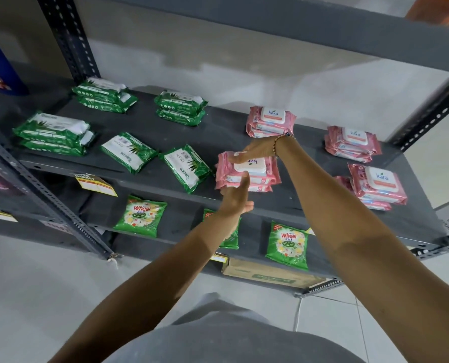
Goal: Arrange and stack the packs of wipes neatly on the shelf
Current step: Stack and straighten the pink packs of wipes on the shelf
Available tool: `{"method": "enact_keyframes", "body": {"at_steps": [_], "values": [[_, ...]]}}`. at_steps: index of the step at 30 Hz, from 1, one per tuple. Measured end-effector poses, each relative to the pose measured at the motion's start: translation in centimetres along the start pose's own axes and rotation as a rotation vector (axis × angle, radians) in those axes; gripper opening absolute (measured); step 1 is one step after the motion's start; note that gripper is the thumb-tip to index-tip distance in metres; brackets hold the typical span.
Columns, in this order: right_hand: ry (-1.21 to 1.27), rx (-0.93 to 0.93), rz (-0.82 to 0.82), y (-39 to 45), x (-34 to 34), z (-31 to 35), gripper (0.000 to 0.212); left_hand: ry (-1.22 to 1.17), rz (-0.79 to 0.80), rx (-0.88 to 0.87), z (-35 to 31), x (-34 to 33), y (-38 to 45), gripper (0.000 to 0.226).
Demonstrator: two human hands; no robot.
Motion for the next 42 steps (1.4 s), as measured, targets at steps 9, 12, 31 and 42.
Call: {"method": "enact_keyframes", "body": {"at_steps": [9, 12, 31, 42], "values": [[0.145, -0.249, 0.634, -5.0, 0.6, -4.3, 0.064, 0.292, -0.015, -0.076, -4.0, -0.7, 2.3, 0.063], [0.408, -0.378, 0.555, -5.4, -0.1, -6.4, 0.068, 0.381, 0.003, -0.167, -5.8, -0.9, 2.9, 0.055], [0.292, -0.360, 0.374, -2.8, 2.7, -7.9, 0.071, 0.204, -0.061, -0.033, -3.7, -1.6, 2.9, 0.051], [0.441, -0.456, 0.259, -4.7, 1.8, -10.2, 0.072, 0.270, 0.067, -0.064, -4.2, -1.9, 4.0, 0.054]]}}
Point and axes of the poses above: each hand's wrist, its own y-axis towards the middle knuckle, its own x-axis out of the back of the hand, z = x × y, the point moved 4 cm from there along y, towards the middle knuckle, and after that the axes turned 14 degrees about -z, right-handed, at the moved point
